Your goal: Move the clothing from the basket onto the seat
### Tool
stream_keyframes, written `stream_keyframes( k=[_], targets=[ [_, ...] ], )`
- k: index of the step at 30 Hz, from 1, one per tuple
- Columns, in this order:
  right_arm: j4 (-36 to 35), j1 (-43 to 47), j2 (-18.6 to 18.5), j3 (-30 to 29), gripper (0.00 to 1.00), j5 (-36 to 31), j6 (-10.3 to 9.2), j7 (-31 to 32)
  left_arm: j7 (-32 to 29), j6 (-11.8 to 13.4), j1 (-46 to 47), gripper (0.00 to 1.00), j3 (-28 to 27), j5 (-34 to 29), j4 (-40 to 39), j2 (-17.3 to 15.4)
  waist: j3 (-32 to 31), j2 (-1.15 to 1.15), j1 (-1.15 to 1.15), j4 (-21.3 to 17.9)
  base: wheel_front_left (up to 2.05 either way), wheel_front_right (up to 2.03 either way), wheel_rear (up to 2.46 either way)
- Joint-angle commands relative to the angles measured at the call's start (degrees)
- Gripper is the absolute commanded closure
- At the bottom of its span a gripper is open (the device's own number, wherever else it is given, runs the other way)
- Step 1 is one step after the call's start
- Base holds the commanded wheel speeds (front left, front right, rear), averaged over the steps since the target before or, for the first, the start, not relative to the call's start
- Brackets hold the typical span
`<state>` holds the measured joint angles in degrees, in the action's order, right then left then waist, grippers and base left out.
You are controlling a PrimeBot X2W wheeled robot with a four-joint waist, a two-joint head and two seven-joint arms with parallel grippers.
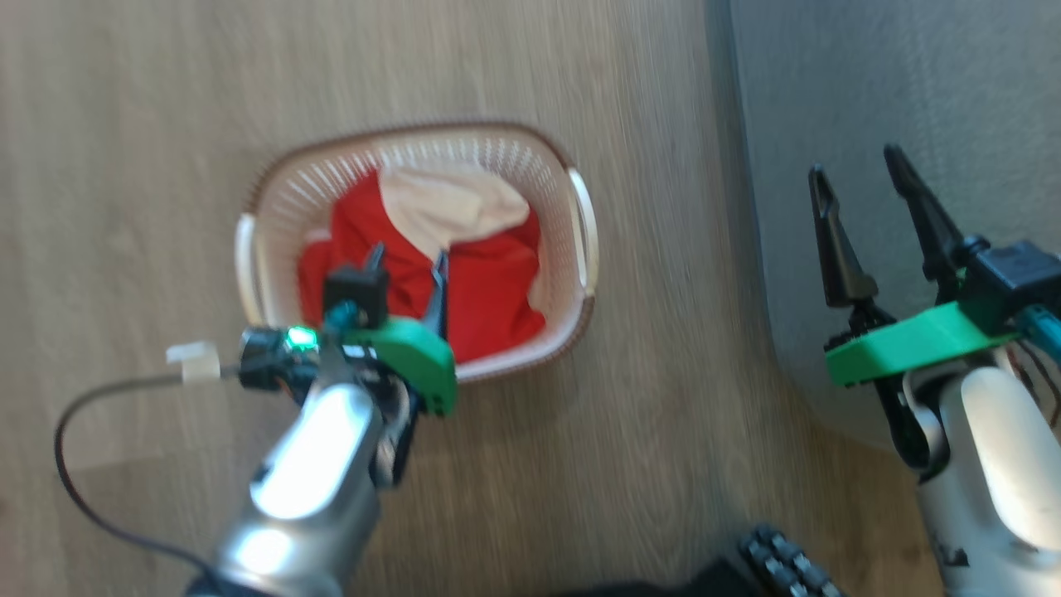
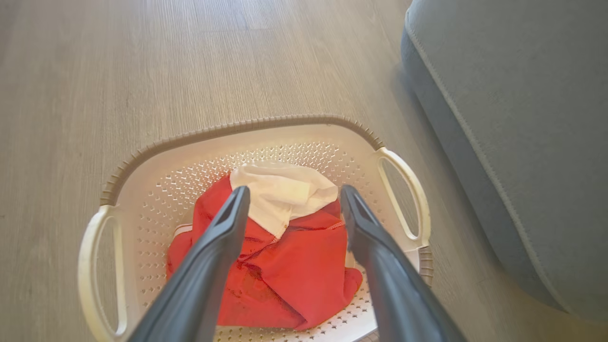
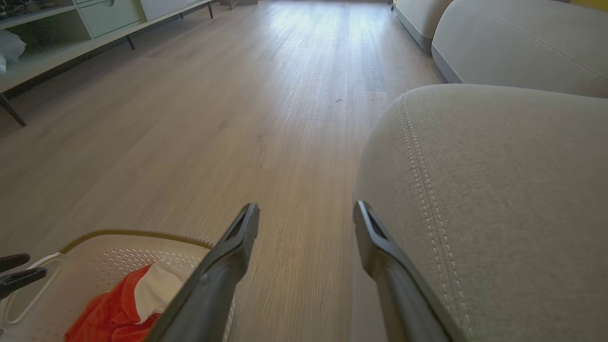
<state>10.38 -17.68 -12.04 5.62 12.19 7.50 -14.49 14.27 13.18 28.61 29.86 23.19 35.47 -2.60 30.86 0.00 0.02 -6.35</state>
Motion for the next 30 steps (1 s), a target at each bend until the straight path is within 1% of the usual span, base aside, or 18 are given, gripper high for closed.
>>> stream_keyframes(
  k=[1, 3, 4, 5, 7, 10, 13, 16, 20, 22, 26, 28, 30],
  targets=[
    [-2.09, -0.46, -0.13, 1.09, 0.0, 0.59, -0.01, -0.51, 0.73, -0.09, 2.58, 0.0, -0.91, 0.04, 1.56, -0.28, 8.17, 0.0, -0.02, -3.43, 0.0, 0.0, 0.0],
    [-2.32, -0.89, 0.34, 1.69, 0.0, 0.83, -0.01, -0.51, 0.73, -0.29, 5.82, 0.0, -0.46, 0.81, 6.21, -0.28, 10.62, 0.0, -0.02, -4.43, 0.0, 0.0, 0.0],
    [-2.52, -1.34, 0.79, 2.54, 0.0, 1.2, -0.01, -0.51, 0.73, -1.13, 9.31, 0.0, 1.1, 0.73, 11.73, -0.28, 12.92, 0.0, -0.02, -5.38, 0.0, 0.0, 0.0],
    [-2.75, -1.59, 0.76, 3.29, 0.0, 1.08, -0.01, -0.51, 0.73, -1.66, 11.17, 0.0, 2.34, 0.19, 14.94, -0.28, 13.87, 0.0, -0.02, -5.75, 0.0, 0.0, 0.0],
    [-3.41, -2.06, 0.55, 5.07, 0.0, 0.43, -0.01, -0.51, 0.73, -1.59, 14.97, 0.0, 3.28, -0.22, 20.41, -0.28, 15.98, 0.0, -0.02, -6.63, 0.0, 0.0, 0.0],
    [-4.07, -2.79, 1.39, 6.0, 0.0, 0.94, -0.01, -0.51, 0.73, -1.11, 20.2, 0.0, 3.12, -0.73, 25.89, -0.28, 18.81, 0.0, -0.02, -7.96, 0.0, 0.0, 0.0],
    [-4.87, -3.49, 1.76, 7.41, 0.0, 0.97, -0.01, -0.51, 0.73, -1.38, 24.21, 0.0, 2.56, -1.31, 29.35, -0.76, 21.23, 0.0, -0.02, -9.07, 0.0, 0.0, 0.0],
    [-6.23, -4.07, 1.47, 10.12, 0.0, -0.26, -0.01, -0.51, 0.73, -2.8, 28.07, 0.0, 2.24, -1.36, 32.9, -1.66, 23.45, 0.0, -0.02, -9.74, 0.0, 0.0, 0.0],
    [-6.8, -4.45, 2.0, 10.38, 0.0, -0.19, -0.01, -0.51, -1.63, -4.11, 33.19, 0.0, 4.08, -3.0, 36.45, -2.95, 25.7, 0.0, -0.02, -10.04, 0.0, 0.0, 0.0],
    [-7.04, -4.76, 2.06, 10.42, 0.0, -0.31, -0.01, -0.51, -2.56, -3.8, 35.28, 0.0, 4.74, -3.68, 37.14, -3.69, 26.5, 0.0, -0.02, -10.07, 0.0, 0.0, 0.0],
    [-7.43, -4.81, 2.08, 10.09, 0.0, -0.4, -0.01, -0.51, -4.75, -1.65, 37.85, 0.0, 4.72, -3.6, 37.89, -3.86, 27.33, 0.0, -0.02, -9.65, 0.0, 0.0, 0.0],
    [-7.56, -4.77, 2.06, 10.11, 0.0, -0.35, -0.01, -0.51, -6.91, -1.39, 38.55, 0.0, 5.56, -4.18, 38.12, -3.84, 27.59, 0.0, -0.02, -9.53, 0.0, 0.0, 0.0],
    [-7.64, -4.82, 2.05, 10.25, 0.0, -0.28, -0.01, -0.51, -9.56, -1.86, 39.09, 0.0, 6.71, -4.98, 38.27, -4.22, 27.88, 0.0, -0.02, -9.51, 0.0, 0.0, 0.0]
  ],
)
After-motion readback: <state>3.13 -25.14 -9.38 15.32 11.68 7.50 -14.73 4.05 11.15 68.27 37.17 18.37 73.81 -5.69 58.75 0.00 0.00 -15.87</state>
